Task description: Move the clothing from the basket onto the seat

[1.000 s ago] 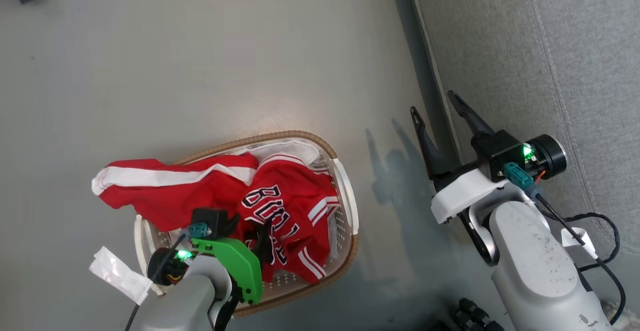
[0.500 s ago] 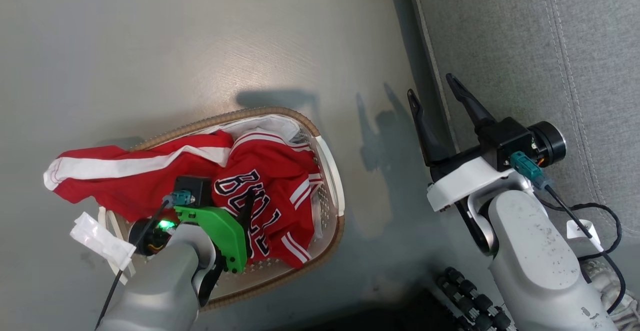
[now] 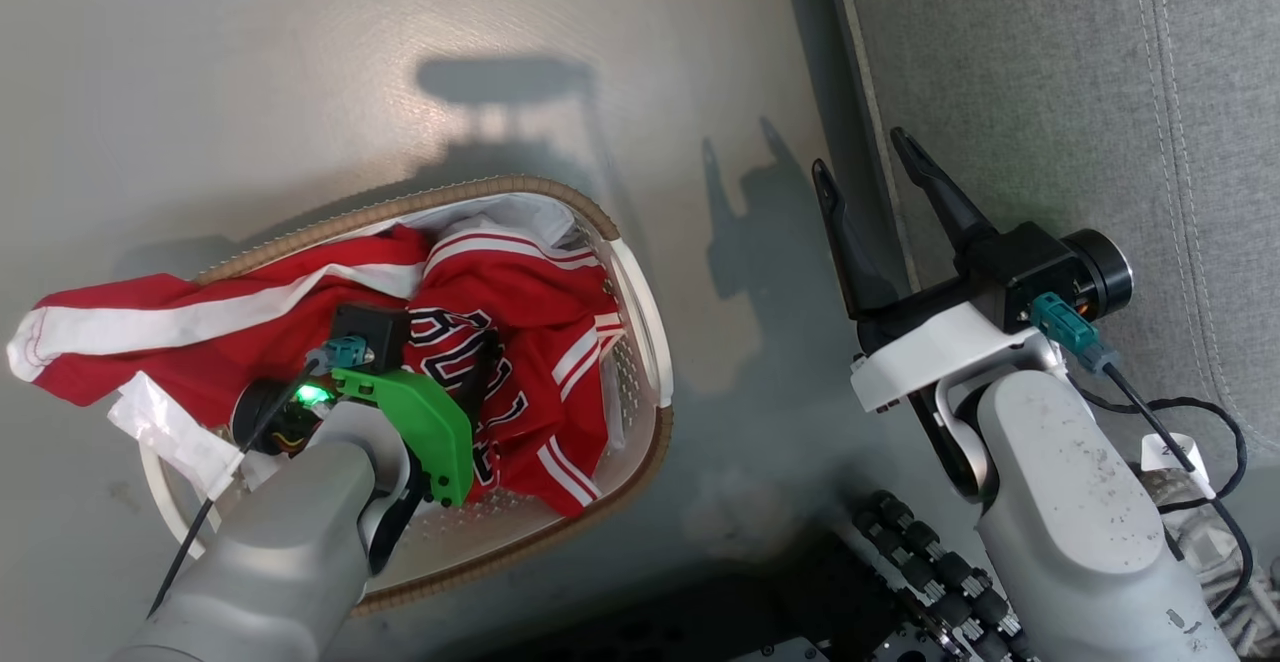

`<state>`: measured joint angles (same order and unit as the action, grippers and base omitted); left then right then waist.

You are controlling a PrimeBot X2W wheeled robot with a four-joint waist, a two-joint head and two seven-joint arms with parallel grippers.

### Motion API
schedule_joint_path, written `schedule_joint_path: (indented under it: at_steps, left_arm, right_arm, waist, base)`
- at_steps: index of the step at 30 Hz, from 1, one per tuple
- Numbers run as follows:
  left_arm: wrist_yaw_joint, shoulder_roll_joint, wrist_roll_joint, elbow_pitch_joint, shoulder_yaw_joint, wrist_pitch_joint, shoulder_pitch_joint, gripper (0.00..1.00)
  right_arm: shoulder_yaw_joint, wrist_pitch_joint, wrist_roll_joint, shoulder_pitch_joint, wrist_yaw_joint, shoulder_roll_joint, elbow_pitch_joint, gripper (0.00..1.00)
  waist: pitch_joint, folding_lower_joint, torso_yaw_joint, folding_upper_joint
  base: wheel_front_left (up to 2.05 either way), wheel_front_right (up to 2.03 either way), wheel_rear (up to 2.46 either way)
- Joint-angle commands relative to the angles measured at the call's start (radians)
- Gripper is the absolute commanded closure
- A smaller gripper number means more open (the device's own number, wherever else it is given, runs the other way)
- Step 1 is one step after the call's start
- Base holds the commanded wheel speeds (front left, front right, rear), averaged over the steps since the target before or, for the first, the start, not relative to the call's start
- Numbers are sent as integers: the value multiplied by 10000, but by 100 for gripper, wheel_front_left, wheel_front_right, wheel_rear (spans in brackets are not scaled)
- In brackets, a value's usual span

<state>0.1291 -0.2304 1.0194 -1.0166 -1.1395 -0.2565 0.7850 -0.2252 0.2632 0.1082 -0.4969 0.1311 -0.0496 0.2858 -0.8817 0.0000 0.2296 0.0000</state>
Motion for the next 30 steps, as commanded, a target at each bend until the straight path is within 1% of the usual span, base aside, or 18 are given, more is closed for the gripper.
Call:
schedule_joint_path:
  at_steps: [1, 4, 5, 6, 12, 15, 18, 21, 30]
  left_arm:
    - [27, -109, 126, 12, -125, -63, 176, 0]
    - [27, -185, 213, 34, -392, -97, 259, 0]
    - [27, -188, 252, 127, -464, -92, 269, 57]
    - [27, -209, 299, 243, -523, -80, 278, 100]
    - [27, -416, 439, 501, -653, -87, -11, 100]
    - [27, -514, 387, 632, -512, -88, -255, 100]
    - [26, -574, 292, 771, -149, -79, -662, 100]
    - [27, -514, 177, 907, 302, -79, -1094, 100]
    - [28, -345, -968, 1502, 1735, -80, -2604, 100]
  right_arm:
    - [39, 23, 89, -27, -6, -28, -26, 0]
    - [54, 23, 118, -61, -6, -25, 0, 0]
    - [64, 23, 129, -63, -6, -25, 20, 0]
    - [71, 23, 136, -64, -6, -25, 57, 0]
    - [27, 22, 183, -91, -6, -26, 282, 0]
    - [-28, 22, 271, -63, -6, -28, 426, 0]
    - [-80, 22, 383, 22, -6, -28, 630, 0]
    - [-100, 22, 470, 183, -6, -32, 794, 0]
    - [-155, 20, 627, 922, -7, -32, 1273, 0]
  waist:
    - [-58, 0, 67, 0]
    - [-21, 0, 74, 0]
    - [5, 0, 64, 0]
    - [54, 0, 44, 0]
    - [604, 0, -66, 0]
    - [1051, 0, -122, 0]
    - [1701, 0, -206, 0]
    - [2330, 0, -341, 0]
    - [4359, 0, -682, 0]
  base:
    - [0, 0, 0]
    - [0, 0, 0]
    - [0, 0, 0]
    - [0, 0, 0]
    - [0, 0, 0]
    - [0, 0, 0]
    - [0, 0, 0]
    - [0, 0, 0]
    - [0, 0, 0]
